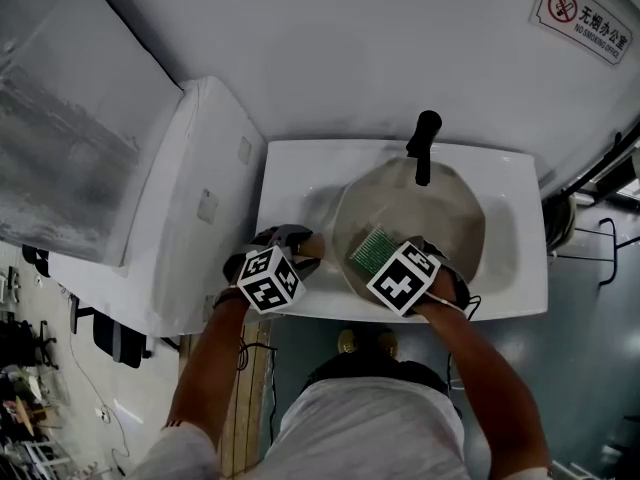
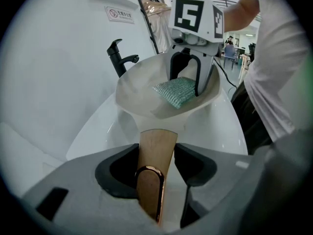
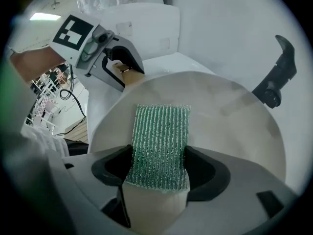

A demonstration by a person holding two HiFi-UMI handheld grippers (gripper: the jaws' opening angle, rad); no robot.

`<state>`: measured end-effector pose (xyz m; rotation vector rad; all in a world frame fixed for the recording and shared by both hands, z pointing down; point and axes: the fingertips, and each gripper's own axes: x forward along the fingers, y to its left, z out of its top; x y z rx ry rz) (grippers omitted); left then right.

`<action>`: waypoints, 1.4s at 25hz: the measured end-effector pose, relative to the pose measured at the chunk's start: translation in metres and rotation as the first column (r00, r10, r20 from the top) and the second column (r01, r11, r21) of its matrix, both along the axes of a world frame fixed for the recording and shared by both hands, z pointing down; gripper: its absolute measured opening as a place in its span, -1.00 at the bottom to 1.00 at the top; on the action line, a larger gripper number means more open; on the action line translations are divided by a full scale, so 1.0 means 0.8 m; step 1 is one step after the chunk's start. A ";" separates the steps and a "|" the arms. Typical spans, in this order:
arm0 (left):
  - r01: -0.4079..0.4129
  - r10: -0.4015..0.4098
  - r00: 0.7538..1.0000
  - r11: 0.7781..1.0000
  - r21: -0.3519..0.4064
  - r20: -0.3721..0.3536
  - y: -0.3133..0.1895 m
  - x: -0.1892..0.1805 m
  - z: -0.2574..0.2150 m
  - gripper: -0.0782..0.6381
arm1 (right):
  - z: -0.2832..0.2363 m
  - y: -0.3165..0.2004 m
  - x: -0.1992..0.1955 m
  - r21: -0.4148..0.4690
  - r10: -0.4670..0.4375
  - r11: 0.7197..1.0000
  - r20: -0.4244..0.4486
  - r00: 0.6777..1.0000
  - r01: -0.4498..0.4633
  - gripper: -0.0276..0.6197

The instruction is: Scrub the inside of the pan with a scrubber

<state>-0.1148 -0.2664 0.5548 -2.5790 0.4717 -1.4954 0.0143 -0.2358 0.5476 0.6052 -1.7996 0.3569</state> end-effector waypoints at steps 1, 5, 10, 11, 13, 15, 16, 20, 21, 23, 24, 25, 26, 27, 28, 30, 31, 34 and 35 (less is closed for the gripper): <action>0.000 0.000 1.000 1.000 0.000 0.000 0.000 0.000 0.000 -0.12 | 0.003 0.001 0.000 -0.005 -0.004 1.000 -0.006 1.000 0.004 0.14; 0.000 0.000 1.000 1.000 0.003 0.000 0.000 0.000 0.000 -0.12 | 0.008 0.001 0.014 -0.017 0.004 1.000 -0.042 0.999 -0.005 0.14; -0.002 0.002 1.000 1.000 0.004 -0.001 0.000 -0.001 0.000 -0.12 | 0.009 0.001 0.044 -0.031 0.028 0.999 -0.089 0.996 -0.031 0.13; -0.003 0.003 1.000 1.000 0.003 -0.002 0.000 -0.001 0.000 -0.12 | 0.009 0.000 0.050 -0.030 0.035 0.999 -0.096 0.995 -0.038 0.13; -0.004 0.004 1.000 1.000 0.003 -0.002 0.000 -0.001 0.001 -0.12 | 0.008 0.000 0.059 -0.033 0.048 0.998 -0.108 0.993 -0.051 0.14; -0.004 0.004 1.000 1.000 0.003 -0.001 0.000 -0.002 0.001 -0.12 | 0.006 -0.002 0.066 -0.026 0.052 0.998 -0.124 0.991 -0.055 0.14; -0.004 0.004 1.000 1.000 0.003 -0.001 0.000 -0.002 0.001 -0.12 | 0.005 -0.003 0.070 -0.022 0.053 0.998 -0.132 0.990 -0.056 0.13; -0.001 0.001 1.000 1.000 0.003 0.002 0.000 -0.001 0.001 -0.12 | -0.001 -0.009 0.080 0.003 0.057 0.998 -0.148 0.987 -0.058 0.13; 0.001 -0.001 1.000 1.000 0.003 0.003 0.000 -0.001 0.001 -0.12 | -0.002 -0.010 0.081 0.005 0.059 0.998 -0.148 0.987 -0.059 0.13; 0.006 -0.006 1.000 1.000 0.003 0.008 0.000 -0.001 0.001 -0.12 | -0.007 -0.011 0.082 0.012 0.063 0.998 -0.138 0.988 -0.061 0.13; 0.008 -0.008 1.000 1.000 0.003 0.012 0.000 -0.001 0.001 -0.12 | -0.010 -0.011 0.081 0.018 0.065 0.998 -0.126 0.990 -0.063 0.13; 0.009 -0.009 1.000 1.000 0.003 0.014 0.001 0.000 0.001 -0.11 | -0.015 -0.011 0.079 0.024 0.068 0.998 -0.108 0.992 -0.066 0.13; 0.009 -0.009 1.000 1.000 0.003 0.013 0.002 0.000 0.000 -0.10 | -0.020 -0.012 0.076 0.030 0.072 0.997 -0.087 0.994 -0.070 0.13; 0.009 -0.009 1.000 1.000 0.004 0.011 0.003 0.001 -0.001 -0.07 | -0.025 -0.013 0.073 0.036 0.077 0.997 -0.066 0.995 -0.074 0.13; 0.010 -0.010 1.000 1.000 0.005 0.008 0.004 0.002 -0.003 -0.05 | -0.030 -0.014 0.071 0.042 0.080 0.996 -0.045 0.996 -0.078 0.13; 0.012 -0.012 1.000 1.000 0.012 0.004 0.005 0.003 -0.009 -0.03 | -0.040 -0.016 0.067 0.054 0.086 0.995 -0.009 0.996 -0.086 0.13; 0.014 -0.014 1.000 1.000 0.017 0.003 0.005 0.003 -0.012 -0.02 | -0.044 -0.017 0.066 0.059 0.090 0.994 0.009 0.996 -0.090 0.13; 0.020 -0.020 1.000 0.999 0.035 -0.013 0.007 0.006 -0.028 -0.01 | -0.058 -0.020 0.063 0.073 0.100 0.992 0.063 0.993 -0.105 0.13; 0.023 -0.022 0.999 0.999 0.042 -0.023 0.007 0.007 -0.035 -0.01 | -0.062 -0.022 0.062 0.079 0.103 0.991 0.078 0.992 -0.109 0.13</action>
